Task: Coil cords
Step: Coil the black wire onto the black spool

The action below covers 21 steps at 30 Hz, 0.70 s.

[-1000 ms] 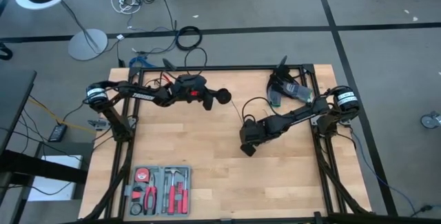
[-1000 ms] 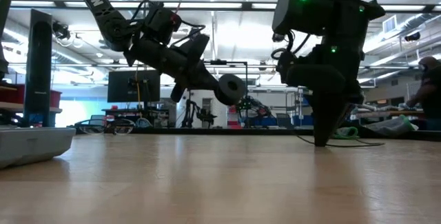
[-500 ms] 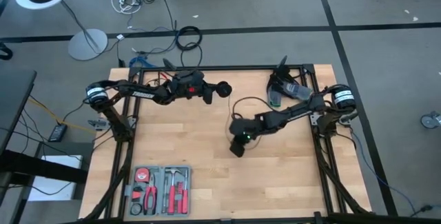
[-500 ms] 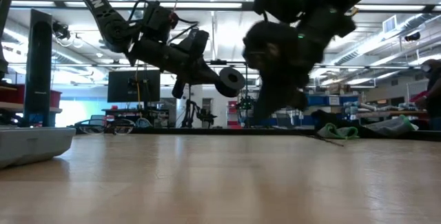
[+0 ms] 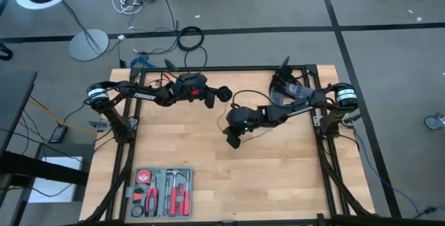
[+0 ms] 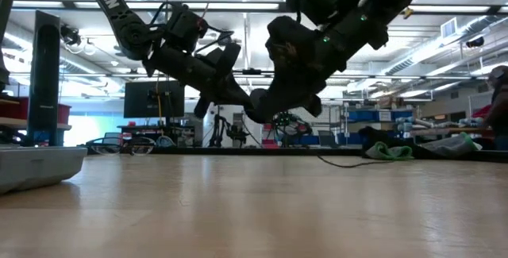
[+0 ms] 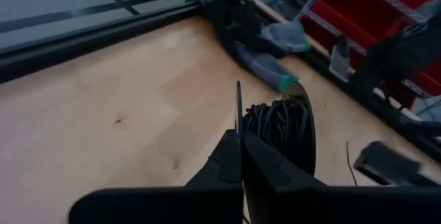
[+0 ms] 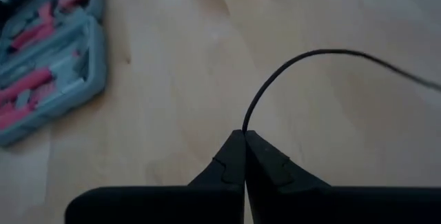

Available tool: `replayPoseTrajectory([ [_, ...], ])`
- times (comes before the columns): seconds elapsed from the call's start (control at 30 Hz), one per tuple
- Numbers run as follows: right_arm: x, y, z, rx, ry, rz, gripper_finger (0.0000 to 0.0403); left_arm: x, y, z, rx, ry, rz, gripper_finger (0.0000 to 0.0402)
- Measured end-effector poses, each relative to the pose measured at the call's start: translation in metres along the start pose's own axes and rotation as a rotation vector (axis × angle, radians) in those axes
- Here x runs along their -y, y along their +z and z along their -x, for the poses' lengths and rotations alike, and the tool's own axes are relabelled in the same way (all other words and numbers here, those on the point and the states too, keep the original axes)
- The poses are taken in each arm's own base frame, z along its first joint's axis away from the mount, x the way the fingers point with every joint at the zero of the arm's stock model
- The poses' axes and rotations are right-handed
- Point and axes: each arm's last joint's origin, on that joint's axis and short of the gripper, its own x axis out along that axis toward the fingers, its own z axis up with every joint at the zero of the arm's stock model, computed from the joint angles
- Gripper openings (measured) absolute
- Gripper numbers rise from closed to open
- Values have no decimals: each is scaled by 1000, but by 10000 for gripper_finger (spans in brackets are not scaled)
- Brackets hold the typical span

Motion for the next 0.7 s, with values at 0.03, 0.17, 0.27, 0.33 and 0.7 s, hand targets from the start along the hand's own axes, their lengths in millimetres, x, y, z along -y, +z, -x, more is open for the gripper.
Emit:
replayPoseTrajectory([
  [0.03, 1, 2, 0, 16, 2, 9, 0, -1, -1, 0, -7, 4, 0, 0],
  [0.17, 10, 12, 1, 77, -8, 20, 0, -2, -4, 0, -37, 18, -1, 0],
  [0.27, 18, 19, 2, 115, -17, 25, 0, -3, -6, 0, -58, 26, -16, 0],
  [0.33, 23, 24, 5, 131, -31, 24, 0, -3, -7, 0, -74, 33, -19, 0],
  [0.7, 44, 51, 42, 251, -174, 29, 0, -4, -9, 1, -100, 40, -44, 0],
])
